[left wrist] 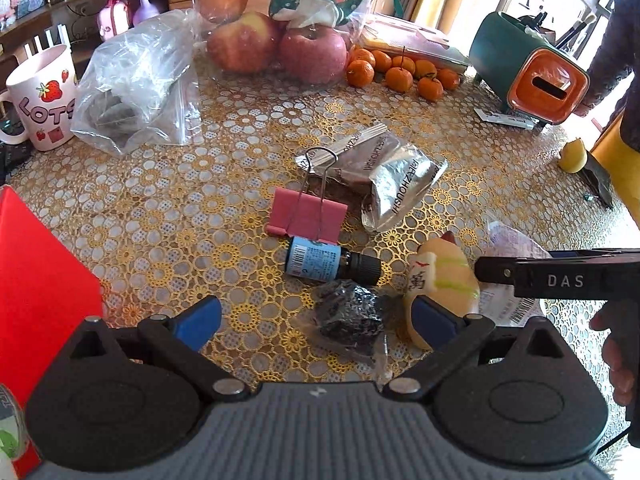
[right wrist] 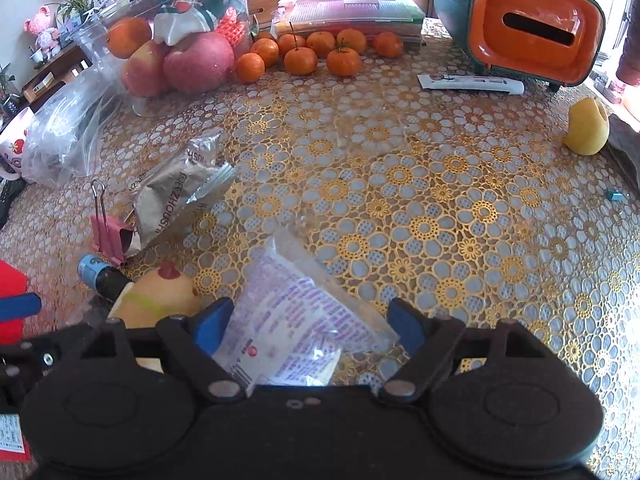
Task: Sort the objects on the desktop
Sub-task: 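Grasp the clear bag of dark items with the left gripper while the right grasps the white snack bag, then carry the dark-item bag and white snack bag over the red box with both grippers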
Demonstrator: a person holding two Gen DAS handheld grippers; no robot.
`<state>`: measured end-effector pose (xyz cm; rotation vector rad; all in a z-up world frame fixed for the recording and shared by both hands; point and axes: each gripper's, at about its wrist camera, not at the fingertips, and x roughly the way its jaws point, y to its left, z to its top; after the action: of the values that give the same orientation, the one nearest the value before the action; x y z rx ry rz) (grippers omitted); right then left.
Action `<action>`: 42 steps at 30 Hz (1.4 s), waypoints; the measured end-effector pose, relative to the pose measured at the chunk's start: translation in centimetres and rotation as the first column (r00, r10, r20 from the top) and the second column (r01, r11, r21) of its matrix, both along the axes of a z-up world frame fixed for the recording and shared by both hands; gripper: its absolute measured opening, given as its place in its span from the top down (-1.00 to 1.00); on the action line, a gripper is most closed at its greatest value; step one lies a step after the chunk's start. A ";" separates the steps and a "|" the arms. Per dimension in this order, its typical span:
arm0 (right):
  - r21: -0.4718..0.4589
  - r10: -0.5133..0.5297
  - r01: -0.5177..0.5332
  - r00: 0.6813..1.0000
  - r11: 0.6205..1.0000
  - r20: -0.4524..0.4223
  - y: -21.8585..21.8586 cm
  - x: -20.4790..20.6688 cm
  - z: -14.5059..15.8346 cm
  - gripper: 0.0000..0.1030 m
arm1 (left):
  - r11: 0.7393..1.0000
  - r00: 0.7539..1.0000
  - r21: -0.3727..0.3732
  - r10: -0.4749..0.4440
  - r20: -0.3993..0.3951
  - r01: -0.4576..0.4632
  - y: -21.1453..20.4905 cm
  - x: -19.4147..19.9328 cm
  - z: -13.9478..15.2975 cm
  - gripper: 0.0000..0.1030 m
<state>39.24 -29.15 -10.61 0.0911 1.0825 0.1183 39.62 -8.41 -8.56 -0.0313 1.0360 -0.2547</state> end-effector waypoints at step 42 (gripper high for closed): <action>0.045 0.079 -0.080 0.996 0.996 0.030 -1.7 -8.5 5.7 -0.07 | 0.984 0.980 0.062 -0.170 0.100 0.165 -3.2 -8.7 3.3 0.29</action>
<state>30.78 -30.87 -4.89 0.0878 1.0555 0.2160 30.90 -11.63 -5.28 0.1170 0.9409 -0.3779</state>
